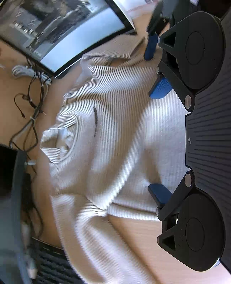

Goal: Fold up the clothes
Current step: 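Grasp the sleeve cuff beside the PC case with the right gripper, then lift the held sleeve with the right gripper and lay it across the body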

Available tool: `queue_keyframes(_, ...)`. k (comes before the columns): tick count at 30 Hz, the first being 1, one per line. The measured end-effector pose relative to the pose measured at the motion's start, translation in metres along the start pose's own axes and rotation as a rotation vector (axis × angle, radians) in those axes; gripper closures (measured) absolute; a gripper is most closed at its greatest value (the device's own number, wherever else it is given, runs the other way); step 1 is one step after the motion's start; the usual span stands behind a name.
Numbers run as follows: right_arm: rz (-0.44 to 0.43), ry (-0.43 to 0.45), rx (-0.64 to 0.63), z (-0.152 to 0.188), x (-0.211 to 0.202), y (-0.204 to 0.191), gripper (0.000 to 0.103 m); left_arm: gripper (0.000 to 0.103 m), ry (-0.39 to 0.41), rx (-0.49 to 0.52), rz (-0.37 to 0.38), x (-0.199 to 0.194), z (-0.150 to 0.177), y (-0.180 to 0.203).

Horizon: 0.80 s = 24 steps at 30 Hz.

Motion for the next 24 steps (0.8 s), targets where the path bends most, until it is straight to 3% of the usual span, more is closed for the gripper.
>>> queue_keyframes(3, 0.091, 0.052, -0.018, -0.003, -0.016, 0.012, 0.033, 0.000, 0.022, -0.020, 0.028, -0.022, -0.004, 0.019)
queue_keyframes(6, 0.182, 0.103, -0.030, -0.008, -0.039, 0.035, 0.033, 0.000, 0.084, 0.044, 0.026, -0.052, -0.010, 0.051)
queue_keyframes(10, 0.322, 0.110, -0.074, -0.008, -0.057, 0.070, 0.032, 0.000, 0.142, 0.114, 0.147, -0.082, -0.003, 0.093)
queue_keyframes(13, 0.423, 0.094, -0.239, 0.000, -0.053, 0.073, 0.032, 0.000, 0.127, 0.171, 0.164, -0.082, 0.008, 0.105)
queue_keyframes(16, 0.442, 0.085, -0.402, 0.007, -0.041, 0.060, 0.032, 0.000, 0.104, 0.158, 0.178, -0.080, 0.014, 0.101)
queue_keyframes(24, 0.485, 0.063, -0.502, -0.001, 0.004, 0.043, 0.032, 0.000, 0.131, 0.173, 0.140, -0.095, 0.020, 0.096)
Point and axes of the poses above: each gripper's, at about its wrist camera, not at the fingertips, and x roughly the way its jaws point, y to its right, z to its underside, the point moved 7 cm from there along x, roughly the way its jaws point, and after that the axes turned 11 degrees about z, right-handed, at the moved point
